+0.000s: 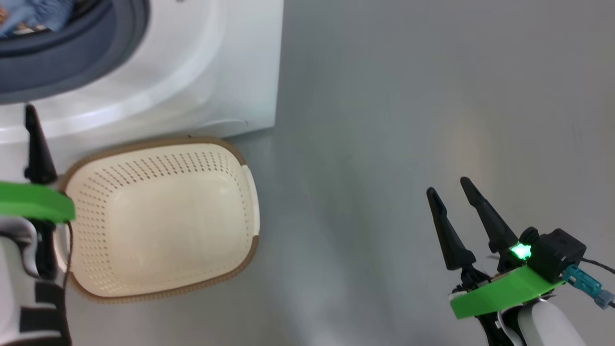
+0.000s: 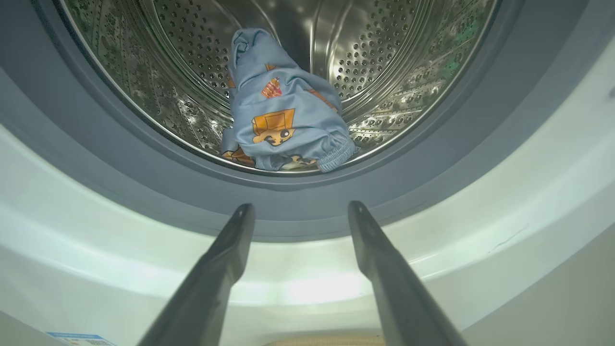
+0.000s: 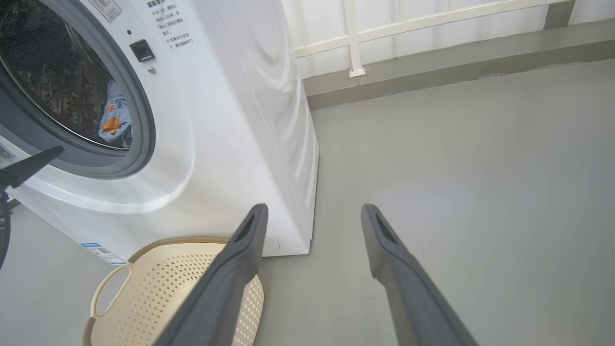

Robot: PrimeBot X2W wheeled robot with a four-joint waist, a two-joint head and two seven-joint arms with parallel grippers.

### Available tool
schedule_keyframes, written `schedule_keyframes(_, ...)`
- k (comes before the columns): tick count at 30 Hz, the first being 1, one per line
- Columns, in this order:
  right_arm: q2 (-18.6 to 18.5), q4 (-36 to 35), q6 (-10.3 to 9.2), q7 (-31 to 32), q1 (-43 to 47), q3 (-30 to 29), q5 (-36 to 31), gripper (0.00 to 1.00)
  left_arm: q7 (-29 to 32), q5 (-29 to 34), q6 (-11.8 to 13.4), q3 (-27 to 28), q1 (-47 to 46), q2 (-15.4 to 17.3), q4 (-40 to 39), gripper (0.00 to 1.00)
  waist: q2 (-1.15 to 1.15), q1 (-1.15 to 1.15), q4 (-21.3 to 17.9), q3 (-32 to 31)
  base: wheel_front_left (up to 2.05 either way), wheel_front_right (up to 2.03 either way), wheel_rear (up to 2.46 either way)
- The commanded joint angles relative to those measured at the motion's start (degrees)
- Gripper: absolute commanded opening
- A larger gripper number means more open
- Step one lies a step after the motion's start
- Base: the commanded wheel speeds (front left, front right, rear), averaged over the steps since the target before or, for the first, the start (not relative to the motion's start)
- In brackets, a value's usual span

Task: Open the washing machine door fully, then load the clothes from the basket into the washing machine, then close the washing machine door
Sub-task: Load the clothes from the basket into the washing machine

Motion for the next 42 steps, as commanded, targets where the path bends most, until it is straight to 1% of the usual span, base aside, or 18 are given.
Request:
schedule_keyframes(1,-0.82,-1.04,0.16,-0.27,1.64,0.95,0.2,1.0,-0.31,0.42,-0.02,0.93,2.18,1.74,-2.02,1.0,0.0,0.01,1.62,-3.5,0.0,0.0,0.0)
schedule_keyframes(8,-2.45,-0.52,0.16,-0.27,4.59,0.14,0.73,1.0,-0.31,1.13,-0.12,-0.4,8.82,-0.43,-4.85,1.0,0.0,0.01,3.3,-7.81,0.0,0.0,0.0)
schedule_keyframes(16,-3.82,0.03,0.16,-0.27,8.14,-0.06,1.4,1.0,-0.31,0.71,-0.15,-1.29,17.05,-2.26,-8.1,1.0,0.0,0.01,4.14,-13.1,0.0,0.0,0.0)
schedule_keyframes(20,-4.79,-0.05,0.16,-0.27,10.23,-0.36,1.84,1.0,-0.31,0.32,-0.15,-1.66,21.97,-2.71,-10.14,1.0,0.0,0.01,4.65,-15.69,0.0,0.0,0.0)
schedule_keyframes(32,-6.21,-0.06,0.16,-0.27,14.16,-1.32,2.47,1.0,-0.31,-0.41,-0.16,-0.47,31.89,-3.5,-14.82,1.0,0.0,0.01,5.55,-21.01,0.0,0.0,0.0)
schedule_keyframes(42,-6.51,-0.46,0.16,-0.27,16.55,-2.4,2.79,1.0,-0.31,-1.63,-0.16,0.16,37.81,-4.28,-18.32,1.0,0.0,0.01,6.13,-22.85,0.0,0.0,0.0)
